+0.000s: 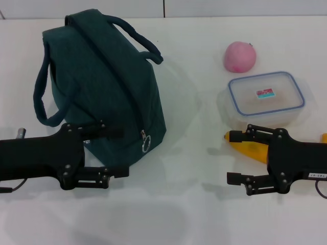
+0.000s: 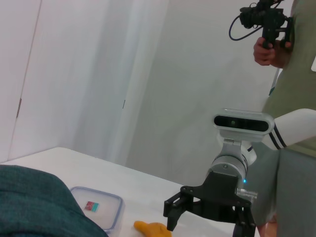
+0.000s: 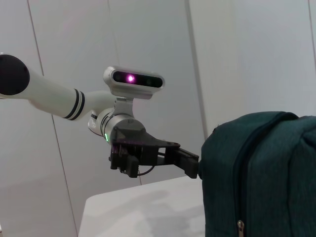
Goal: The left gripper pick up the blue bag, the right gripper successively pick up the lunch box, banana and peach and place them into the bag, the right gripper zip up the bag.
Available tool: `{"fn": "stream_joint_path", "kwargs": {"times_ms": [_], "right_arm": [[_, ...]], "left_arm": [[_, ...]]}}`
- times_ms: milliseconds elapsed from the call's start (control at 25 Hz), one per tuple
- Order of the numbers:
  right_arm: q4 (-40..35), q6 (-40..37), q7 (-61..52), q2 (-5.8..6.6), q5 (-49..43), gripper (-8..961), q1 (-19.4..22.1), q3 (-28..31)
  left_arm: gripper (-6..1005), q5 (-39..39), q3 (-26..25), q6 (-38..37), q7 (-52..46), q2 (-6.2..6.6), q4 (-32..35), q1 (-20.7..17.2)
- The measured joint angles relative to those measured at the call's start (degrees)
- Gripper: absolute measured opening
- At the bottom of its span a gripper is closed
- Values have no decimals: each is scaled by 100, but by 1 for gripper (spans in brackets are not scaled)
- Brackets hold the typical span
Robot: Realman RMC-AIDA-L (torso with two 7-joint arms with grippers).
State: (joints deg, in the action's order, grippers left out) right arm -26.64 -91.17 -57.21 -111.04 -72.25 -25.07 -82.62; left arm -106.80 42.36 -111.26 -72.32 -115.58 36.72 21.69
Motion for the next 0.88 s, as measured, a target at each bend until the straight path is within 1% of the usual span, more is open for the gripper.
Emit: {"fn": "stream_joint_path", "kwargs": {"times_ms": [560, 640, 800, 880], "right_arm": [[4, 54, -1, -4, 20, 885, 5, 31], [11, 55, -2, -9, 18, 885, 24, 99], [52, 51, -2, -13, 10, 886, 57, 209], [54, 51, -2, -21, 14, 886, 97, 241]], "left_arm": [[865, 50, 0, -21, -31, 3, 2, 2], [864, 217, -8, -98, -48, 17, 26, -7], [864, 906, -14, -213, -179, 88, 201, -153], [864, 1301, -62, -174, -420, 121, 418, -247]]}}
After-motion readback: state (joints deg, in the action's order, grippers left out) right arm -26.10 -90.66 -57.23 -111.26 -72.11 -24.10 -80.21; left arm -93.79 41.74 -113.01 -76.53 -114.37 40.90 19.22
